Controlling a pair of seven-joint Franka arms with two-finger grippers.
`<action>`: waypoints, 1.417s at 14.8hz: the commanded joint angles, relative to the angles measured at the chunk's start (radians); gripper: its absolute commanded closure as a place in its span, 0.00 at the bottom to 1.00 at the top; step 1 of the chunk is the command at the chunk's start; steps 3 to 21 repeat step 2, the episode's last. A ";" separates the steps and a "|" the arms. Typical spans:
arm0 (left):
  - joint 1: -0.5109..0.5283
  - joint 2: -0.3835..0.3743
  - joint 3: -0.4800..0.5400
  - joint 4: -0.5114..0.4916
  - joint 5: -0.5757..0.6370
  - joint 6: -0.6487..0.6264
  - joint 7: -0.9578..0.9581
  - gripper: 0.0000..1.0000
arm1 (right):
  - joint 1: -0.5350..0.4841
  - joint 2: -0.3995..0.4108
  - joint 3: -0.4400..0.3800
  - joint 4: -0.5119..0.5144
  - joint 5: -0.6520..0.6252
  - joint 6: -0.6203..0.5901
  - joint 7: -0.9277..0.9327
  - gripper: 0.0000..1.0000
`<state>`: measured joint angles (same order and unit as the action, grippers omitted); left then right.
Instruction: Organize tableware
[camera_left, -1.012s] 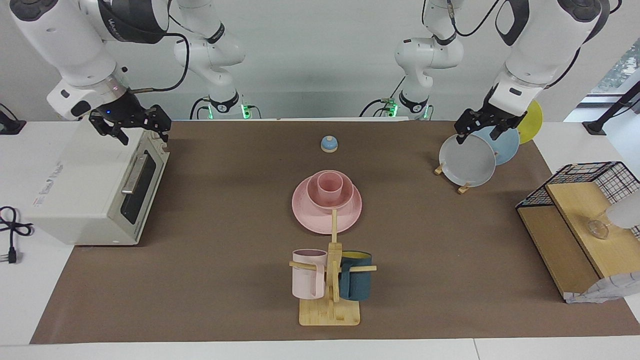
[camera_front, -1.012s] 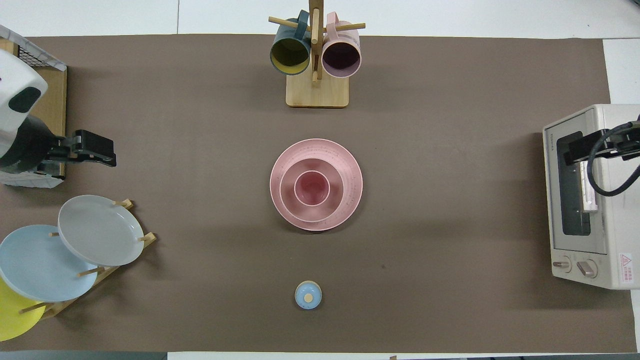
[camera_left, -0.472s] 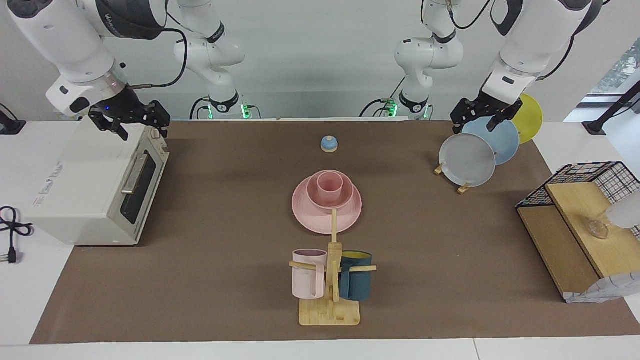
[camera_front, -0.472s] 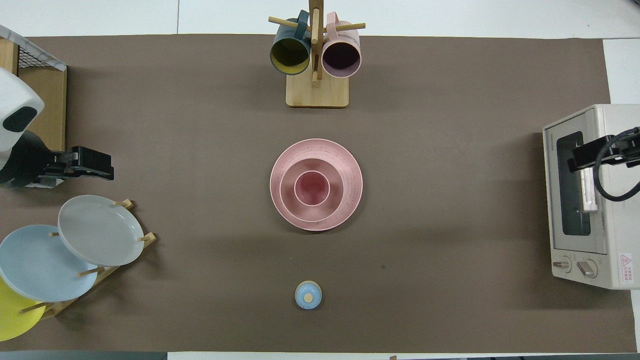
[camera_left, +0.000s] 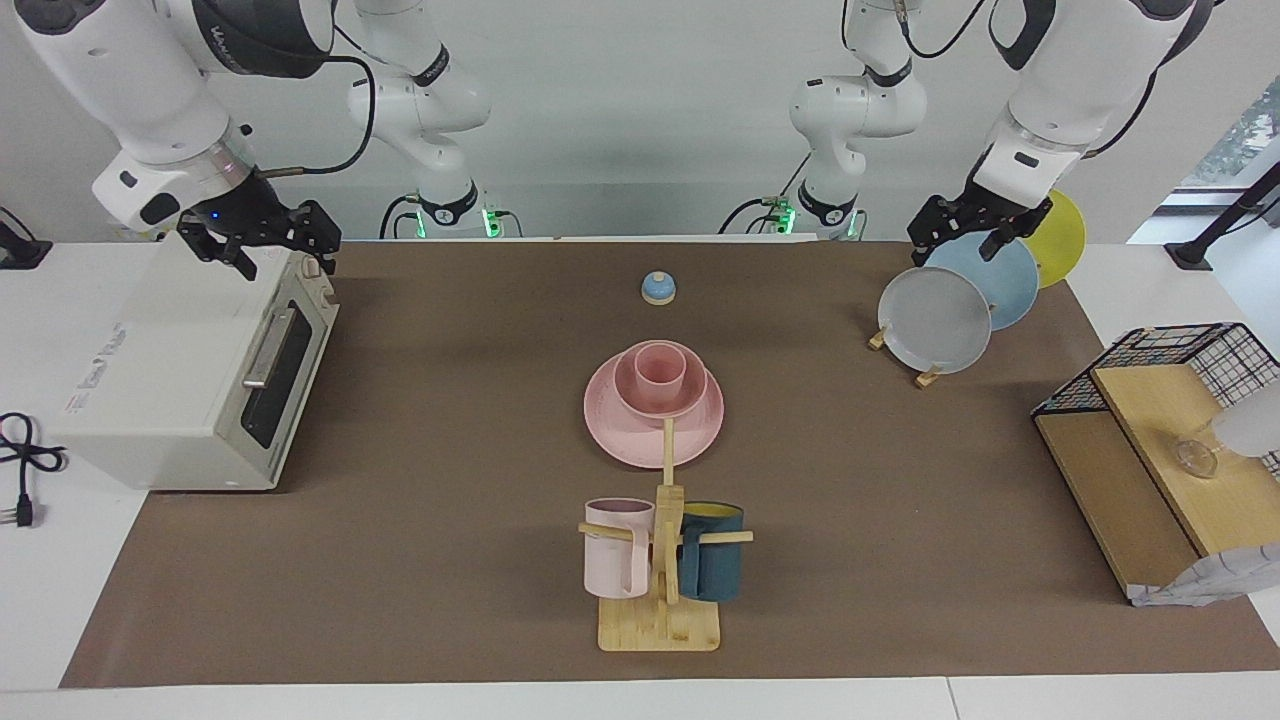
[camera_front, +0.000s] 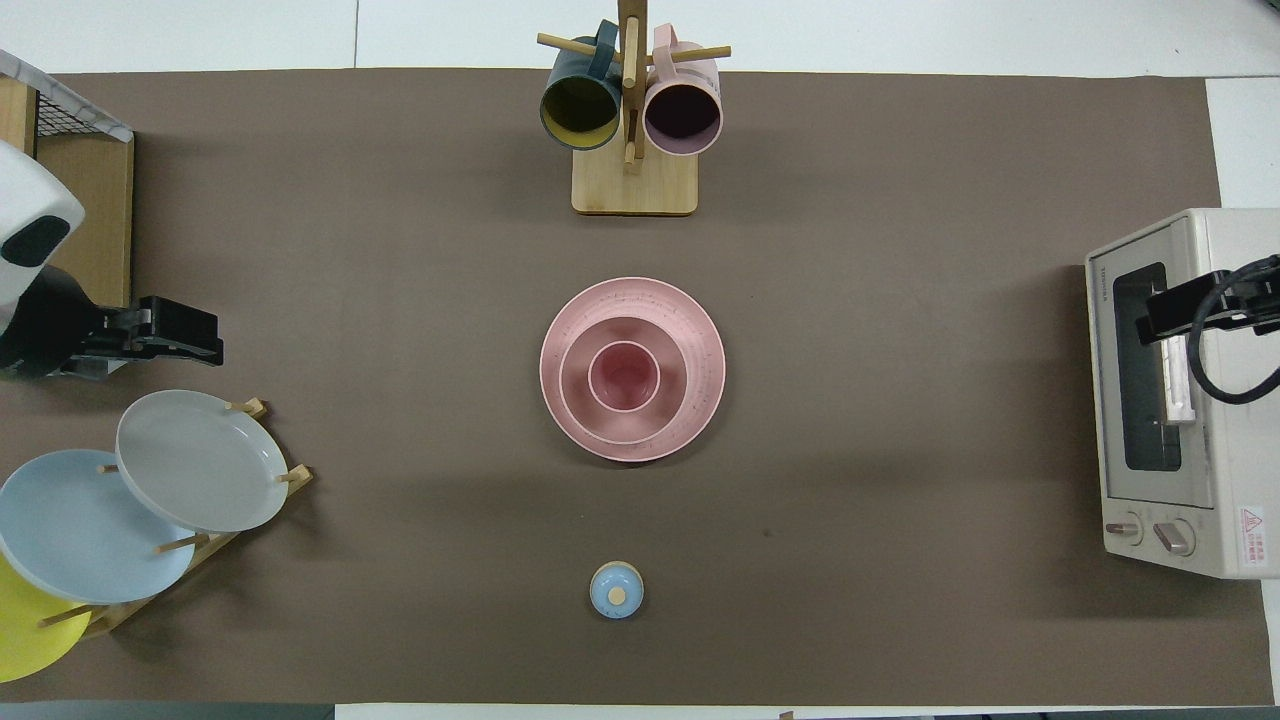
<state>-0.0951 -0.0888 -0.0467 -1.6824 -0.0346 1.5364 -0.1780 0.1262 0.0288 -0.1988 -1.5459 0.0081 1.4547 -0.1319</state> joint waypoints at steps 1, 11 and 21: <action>0.018 0.011 -0.013 0.026 0.001 -0.022 0.014 0.00 | -0.002 -0.018 0.004 -0.019 0.003 0.016 -0.021 0.00; 0.018 0.011 -0.012 0.026 0.001 -0.022 0.014 0.00 | 0.001 -0.017 0.005 -0.017 0.000 0.026 -0.020 0.00; 0.018 0.011 -0.012 0.026 0.001 -0.022 0.014 0.00 | 0.001 -0.017 0.005 -0.017 0.000 0.026 -0.020 0.00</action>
